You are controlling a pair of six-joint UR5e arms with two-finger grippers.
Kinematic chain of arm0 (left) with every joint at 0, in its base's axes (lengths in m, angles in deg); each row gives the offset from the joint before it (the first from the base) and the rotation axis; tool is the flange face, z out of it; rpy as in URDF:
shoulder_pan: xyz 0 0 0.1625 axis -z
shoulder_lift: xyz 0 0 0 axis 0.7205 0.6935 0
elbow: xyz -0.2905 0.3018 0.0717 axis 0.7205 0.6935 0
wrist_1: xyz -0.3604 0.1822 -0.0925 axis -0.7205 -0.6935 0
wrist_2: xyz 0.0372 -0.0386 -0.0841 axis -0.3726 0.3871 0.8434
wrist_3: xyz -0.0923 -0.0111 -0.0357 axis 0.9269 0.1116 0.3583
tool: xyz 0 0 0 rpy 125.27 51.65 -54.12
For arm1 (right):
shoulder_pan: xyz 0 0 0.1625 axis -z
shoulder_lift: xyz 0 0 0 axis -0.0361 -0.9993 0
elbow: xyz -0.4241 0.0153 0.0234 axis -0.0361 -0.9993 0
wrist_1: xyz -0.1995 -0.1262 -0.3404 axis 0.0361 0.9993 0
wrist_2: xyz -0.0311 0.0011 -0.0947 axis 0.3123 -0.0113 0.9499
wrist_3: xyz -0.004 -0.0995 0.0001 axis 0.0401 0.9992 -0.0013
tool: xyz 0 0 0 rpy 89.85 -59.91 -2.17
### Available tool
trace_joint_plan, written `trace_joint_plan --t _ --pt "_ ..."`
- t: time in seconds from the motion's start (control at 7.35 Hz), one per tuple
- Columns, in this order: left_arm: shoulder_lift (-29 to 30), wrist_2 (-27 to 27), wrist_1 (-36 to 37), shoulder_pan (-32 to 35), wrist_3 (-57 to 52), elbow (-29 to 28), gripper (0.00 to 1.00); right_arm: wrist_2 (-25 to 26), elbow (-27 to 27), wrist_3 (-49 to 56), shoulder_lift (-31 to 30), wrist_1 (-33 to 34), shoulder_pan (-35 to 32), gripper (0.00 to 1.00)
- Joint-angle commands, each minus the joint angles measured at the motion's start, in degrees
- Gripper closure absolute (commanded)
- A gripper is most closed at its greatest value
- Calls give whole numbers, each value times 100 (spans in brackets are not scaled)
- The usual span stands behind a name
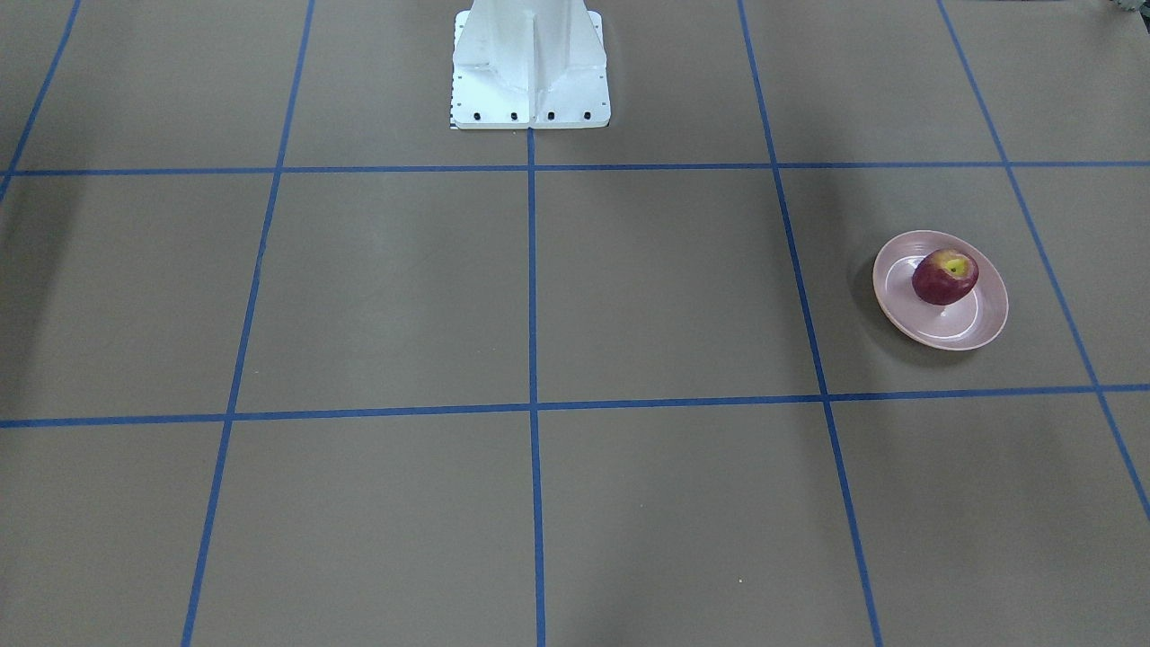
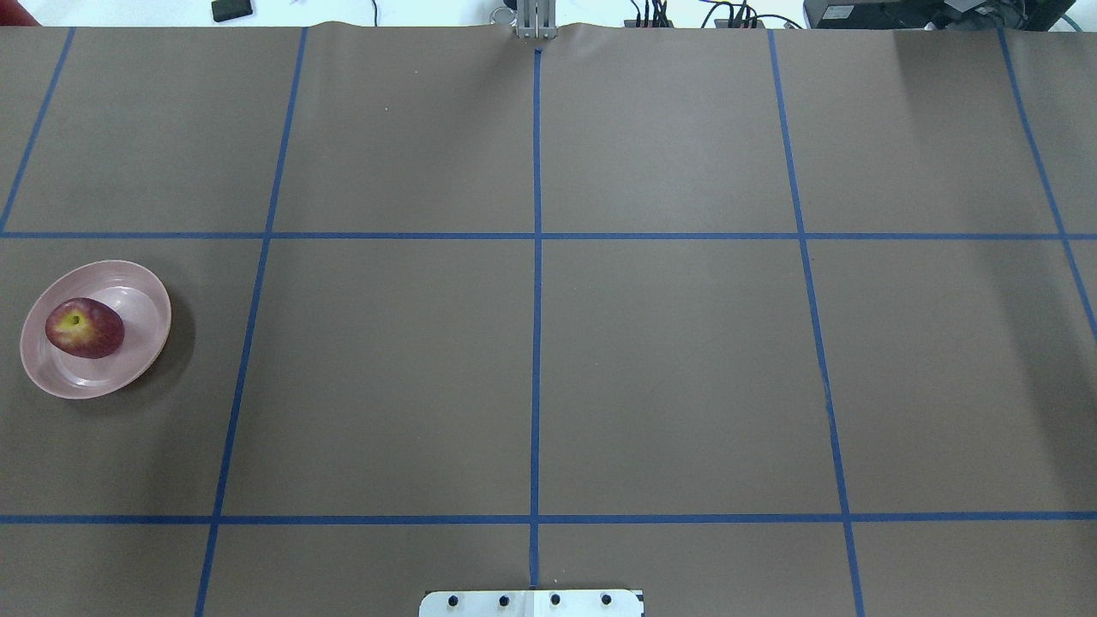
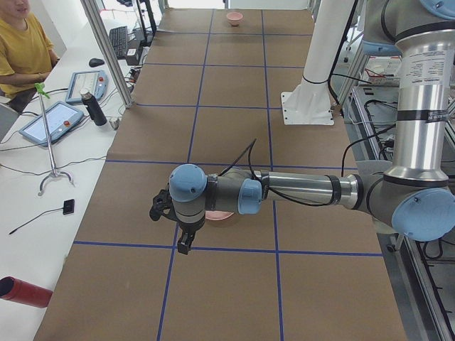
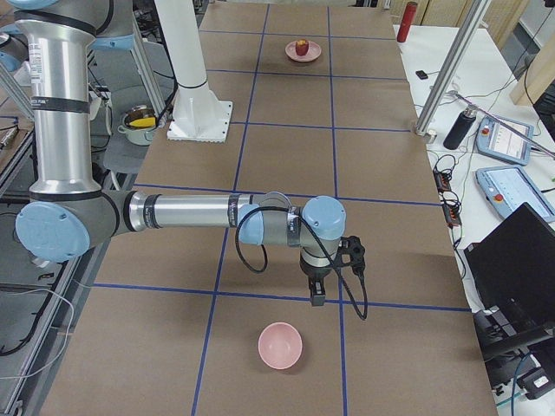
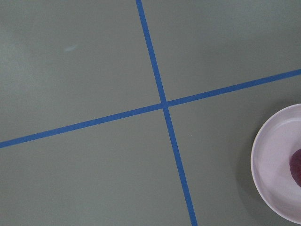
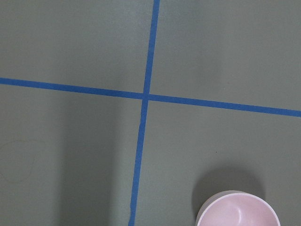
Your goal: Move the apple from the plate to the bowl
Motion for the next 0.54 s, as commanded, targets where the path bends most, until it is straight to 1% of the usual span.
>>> trace_joint_plan --t 0.0,0.41 --pt "9 -17 52 -8 9 165 2 -17 0 1 -44 0 0 0" --pt "9 -35 9 -9 0 141 2 -35 -17 272 -333 -9 0 0"
